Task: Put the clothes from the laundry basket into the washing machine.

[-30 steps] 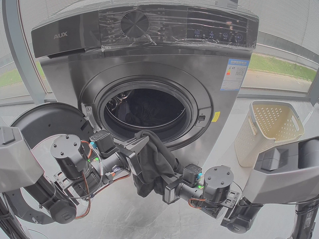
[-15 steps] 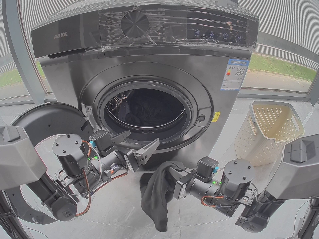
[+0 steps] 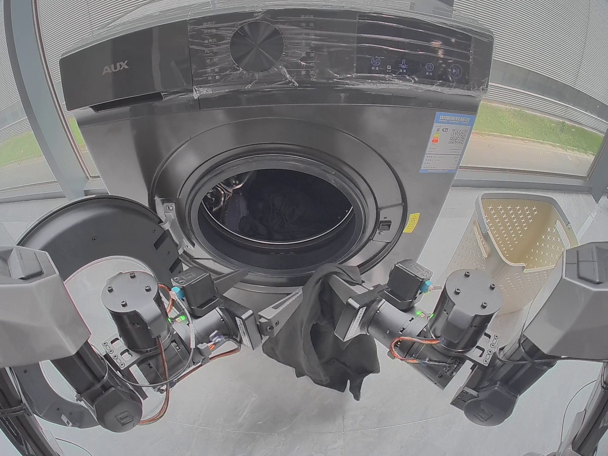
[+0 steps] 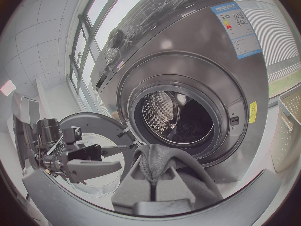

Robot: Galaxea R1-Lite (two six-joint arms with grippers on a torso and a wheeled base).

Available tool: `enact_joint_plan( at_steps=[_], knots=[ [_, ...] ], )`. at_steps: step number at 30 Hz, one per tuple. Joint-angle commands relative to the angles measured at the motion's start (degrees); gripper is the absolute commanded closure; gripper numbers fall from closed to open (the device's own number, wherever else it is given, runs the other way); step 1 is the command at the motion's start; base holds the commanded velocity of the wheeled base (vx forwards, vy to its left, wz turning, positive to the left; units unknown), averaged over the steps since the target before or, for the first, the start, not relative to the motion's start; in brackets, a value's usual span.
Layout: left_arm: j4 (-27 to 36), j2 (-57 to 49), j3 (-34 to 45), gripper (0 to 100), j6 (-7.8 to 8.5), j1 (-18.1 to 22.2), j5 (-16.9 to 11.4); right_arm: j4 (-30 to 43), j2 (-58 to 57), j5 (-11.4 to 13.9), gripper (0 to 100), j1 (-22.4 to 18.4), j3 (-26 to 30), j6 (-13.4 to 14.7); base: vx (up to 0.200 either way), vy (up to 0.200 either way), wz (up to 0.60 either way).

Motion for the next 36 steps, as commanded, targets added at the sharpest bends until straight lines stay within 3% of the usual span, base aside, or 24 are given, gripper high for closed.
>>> enact_joint_plan(
  at_steps=[1, 6, 10, 26, 36],
  knots=[
    [0.0, 0.3, 3.5, 0, 1.76, -0.6, -0.2, 1.8, -1.4, -1.9, 100, -0.2, -0.8, 0.0, 0.0, 0.0, 0.0],
    [0.0, 0.5, 5.7, 0, 2.38, -2.0, -0.2, 5.2, -2.6, -3.3, 100, -0.1, -2.4, 0.3, 0.0, 0.0, 0.0],
    [0.0, 2.1, 6.0, 0, 2.64, -2.4, -0.2, 9.9, -3.4, -6.6, 100, 0.4, -5.9, 3.4, 0.0, 0.0, 0.0],
    [-0.1, 11.4, 2.8, 0, 3.52, -2.1, -0.1, 18.7, -13.0, -6.1, 100, 2.7, -8.3, 4.8, 0.0, 0.0, 0.0],
    [-0.2, 15.9, -2.9, 0, 3.52, -1.8, -0.2, 18.8, -13.7, -6.1, 100, 3.4, -8.7, 4.9, 0.0, 0.0, 0.0]
  ],
)
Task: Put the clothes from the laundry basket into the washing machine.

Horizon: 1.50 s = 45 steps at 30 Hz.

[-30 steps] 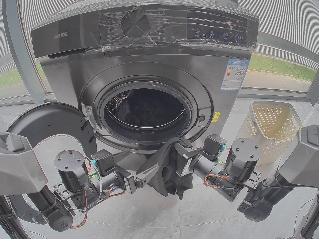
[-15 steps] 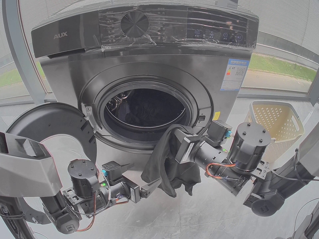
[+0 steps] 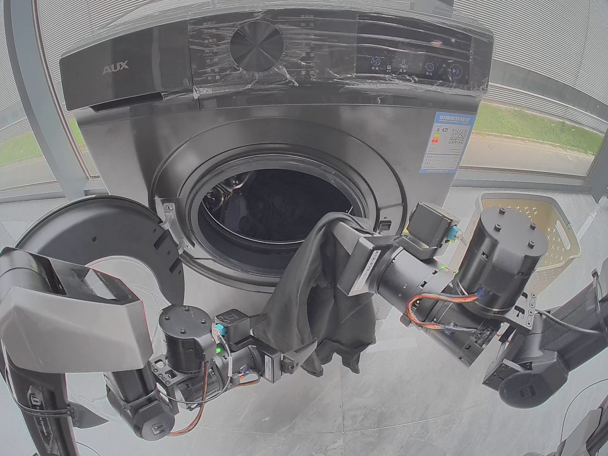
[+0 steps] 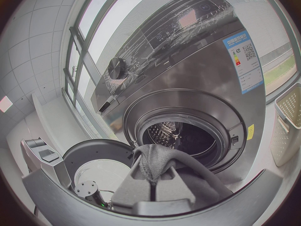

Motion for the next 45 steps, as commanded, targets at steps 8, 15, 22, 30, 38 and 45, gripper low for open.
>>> enact_joint_plan(
  at_steps=[8, 15, 22, 30, 38, 45],
  knots=[
    [0.0, 6.3, -6.0, 0, -0.16, 1.1, 0.7, -0.5, -0.4, -0.1, 100, 0.9, -0.1, 0.0, 0.0, 0.0, 0.0],
    [-0.1, 5.8, -8.2, 100, -0.69, 2.4, 3.6, -0.6, -0.4, -0.1, 100, 0.8, 0.3, 0.1, 0.0, 0.0, 0.0],
    [0.0, 0.1, -6.4, 100, -0.78, 2.8, 3.6, -0.8, 0.0, -0.1, 100, 0.0, 1.1, 0.9, 0.0, 0.0, 0.0],
    [0.1, -12.0, -1.8, 100, -1.22, 3.1, 3.4, -0.9, 2.2, 0.0, 100, -4.4, 4.4, 0.9, 0.0, 0.0, 0.0],
    [0.1, -16.2, 2.6, 100, -1.66, 4.7, 3.5, -3.3, 4.0, 1.1, 100, -6.0, 8.7, 0.9, 0.0, 0.0, 0.0],
    [0.1, -18.1, 3.5, 100, -1.66, 5.0, 3.3, -3.4, 5.1, 1.1, 100, -8.4, 10.5, 0.9, 0.0, 0.0, 0.0]
  ],
)
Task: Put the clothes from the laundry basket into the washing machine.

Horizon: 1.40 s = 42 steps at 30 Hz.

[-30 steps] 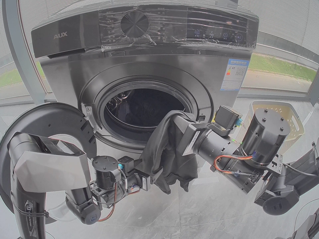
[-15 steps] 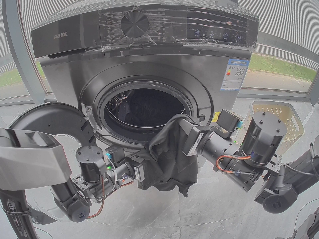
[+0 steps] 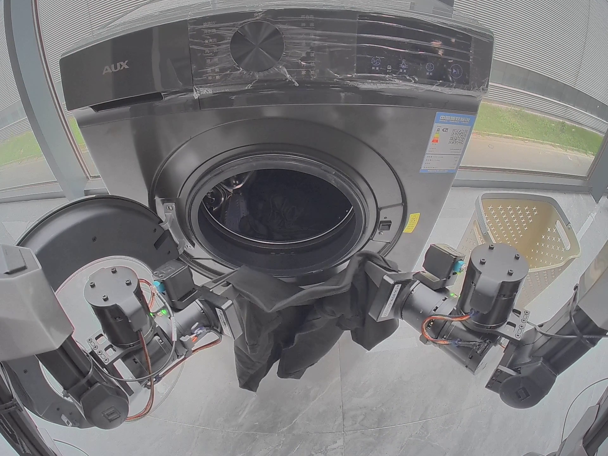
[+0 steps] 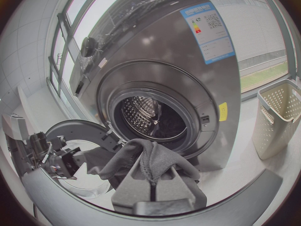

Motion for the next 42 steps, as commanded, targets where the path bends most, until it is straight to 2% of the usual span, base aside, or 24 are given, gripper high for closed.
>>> enact_joint_plan(
  at_steps=[1, 12, 19, 28, 29, 37, 42],
  knots=[
    [-0.1, -2.4, 0.9, 100, -0.04, 0.0, -0.1, -0.1, 1.8, 0.0, 100, -2.1, 1.0, 0.0, 0.0, 0.0, 0.0],
    [-0.1, -3.6, 0.3, 100, -0.04, -0.3, -0.3, -3.9, 3.8, 1.0, 100, -2.9, 4.8, -0.2, 0.0, 0.0, 0.0],
    [-0.1, -3.6, -0.5, 100, -0.04, -0.5, -0.2, -4.7, 5.8, 1.6, 100, -3.2, 8.9, -2.5, 0.0, 0.0, 0.0],
    [-0.1, -5.4, -1.4, 100, -0.3, -0.6, -0.4, -4.6, 6.1, 2.2, 100, -3.8, 10.0, -2.8, 0.0, 0.0, 0.0],
    [-0.1, -5.6, -1.6, 100, -0.3, -0.6, -0.4, -4.6, 6.1, 2.2, 0, -3.8, 10.4, -3.2, 0.0, 0.0, 0.0],
    [-0.1, -5.7, -2.2, 100, -0.3, -1.6, -0.5, -4.6, 9.0, 2.6, 0, -3.9, 13.8, -5.4, 0.0, 0.0, 0.0],
    [-0.1, -5.6, -3.1, 100, -0.39, -3.5, -0.4, -6.6, 12.6, 5.4, 0, -3.9, 16.3, -7.5, 0.0, 0.0, 0.0]
  ],
)
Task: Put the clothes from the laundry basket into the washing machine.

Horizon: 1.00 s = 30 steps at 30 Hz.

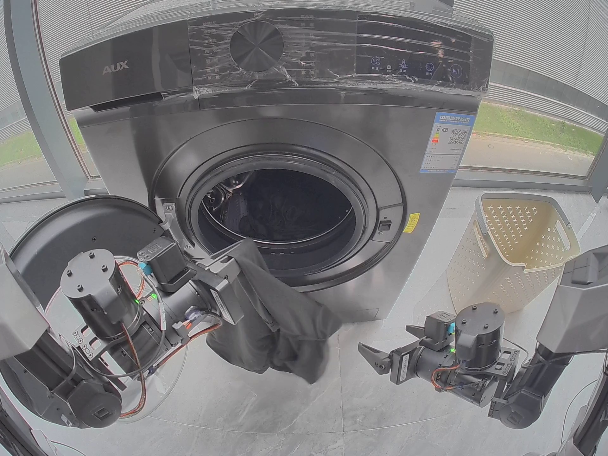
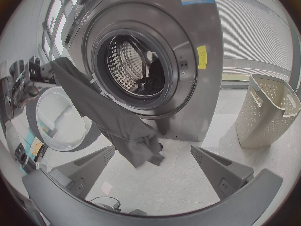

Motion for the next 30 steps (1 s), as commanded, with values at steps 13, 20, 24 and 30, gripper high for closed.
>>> enact_joint_plan(
  at_steps=[13, 20, 24, 30],
  knots=[
    [0.0, 0.7, -1.2, 100, 0.08, -2.5, 0.3, -10.7, 8.9, 7.3, 0, 2.9, -3.0, -4.5, 0.0, 0.0, 0.0],
    [0.1, 1.4, -2.3, 100, 0.08, -2.5, 0.4, -10.7, 8.9, 8.0, 0, 6.4, -6.5, -3.9, 0.0, 0.0, 0.0],
    [0.1, 2.1, -3.0, 100, 0.08, -2.5, 0.6, -10.4, 8.9, 9.2, 0, 9.5, -8.9, -2.6, 0.0, 0.0, 0.0],
    [0.1, 2.5, -3.8, 100, 0.08, -2.6, 0.8, -10.2, 13.0, 8.8, 0, 10.3, -12.6, -2.5, 0.0, 0.0, 0.0]
  ],
)
